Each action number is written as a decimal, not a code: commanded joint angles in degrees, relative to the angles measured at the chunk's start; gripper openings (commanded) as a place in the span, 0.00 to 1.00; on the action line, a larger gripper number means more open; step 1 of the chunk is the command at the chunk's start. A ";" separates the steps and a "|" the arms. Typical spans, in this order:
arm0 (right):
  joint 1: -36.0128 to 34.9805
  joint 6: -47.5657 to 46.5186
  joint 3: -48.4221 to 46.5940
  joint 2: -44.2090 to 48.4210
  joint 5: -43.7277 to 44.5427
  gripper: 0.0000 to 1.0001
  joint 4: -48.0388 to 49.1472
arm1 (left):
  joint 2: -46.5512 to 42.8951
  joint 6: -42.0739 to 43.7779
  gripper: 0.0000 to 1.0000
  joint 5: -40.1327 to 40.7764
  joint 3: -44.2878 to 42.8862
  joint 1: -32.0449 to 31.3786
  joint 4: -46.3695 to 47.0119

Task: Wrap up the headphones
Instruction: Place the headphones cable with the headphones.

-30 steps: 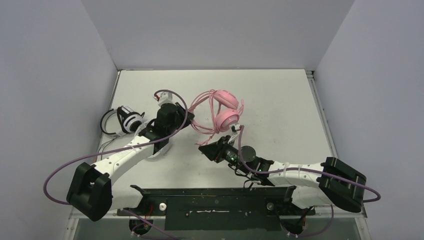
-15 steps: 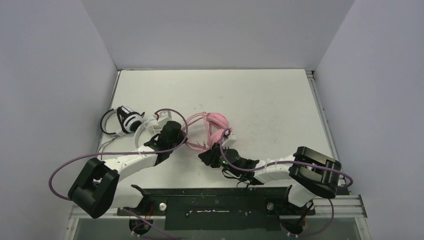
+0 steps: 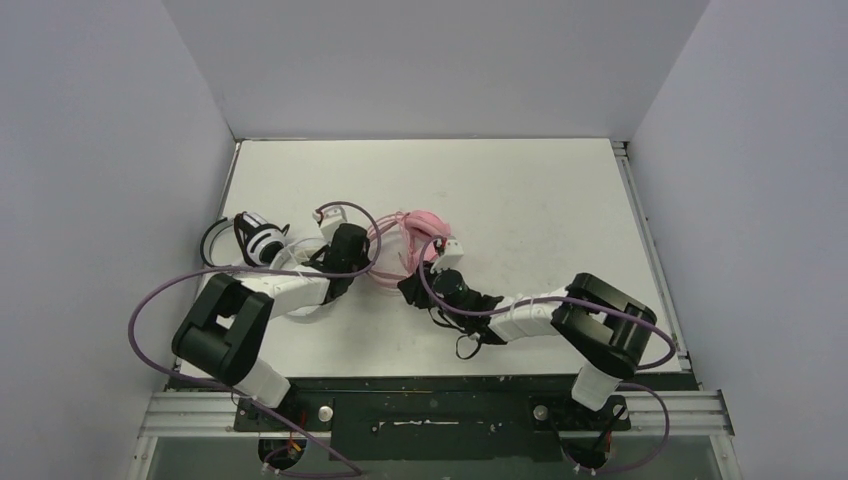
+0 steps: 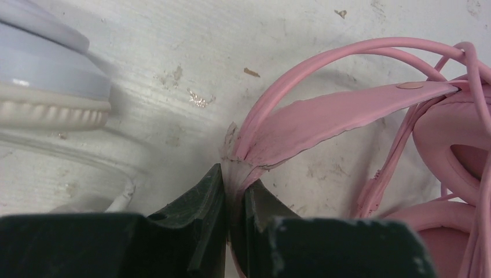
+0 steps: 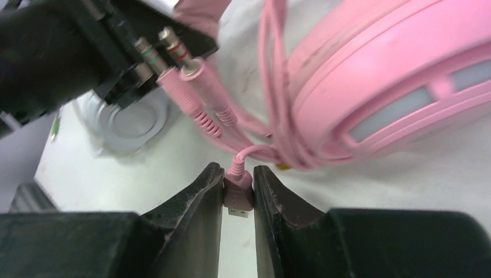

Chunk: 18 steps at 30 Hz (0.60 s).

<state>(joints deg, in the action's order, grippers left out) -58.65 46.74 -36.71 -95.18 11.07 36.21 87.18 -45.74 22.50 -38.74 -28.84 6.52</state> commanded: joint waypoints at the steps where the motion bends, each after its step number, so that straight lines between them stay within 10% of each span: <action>1: 6.59 -4.69 -4.42 -3.26 -4.79 0.00 2.51 | 4.33 2.43 0.00 -0.37 -5.31 1.45 7.39; 9: 13.32 -10.33 -11.18 -8.66 -10.63 0.06 0.29 | 17.14 4.02 0.06 -4.74 -16.62 4.46 7.14; 18: 15.50 -12.78 -8.45 -0.88 -13.52 0.47 -3.75 | 16.00 8.61 0.66 -5.60 -23.12 5.15 -4.36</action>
<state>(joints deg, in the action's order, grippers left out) -43.51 36.60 -46.85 -103.28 -1.72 33.21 107.24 -40.29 17.23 -59.48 -24.16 6.24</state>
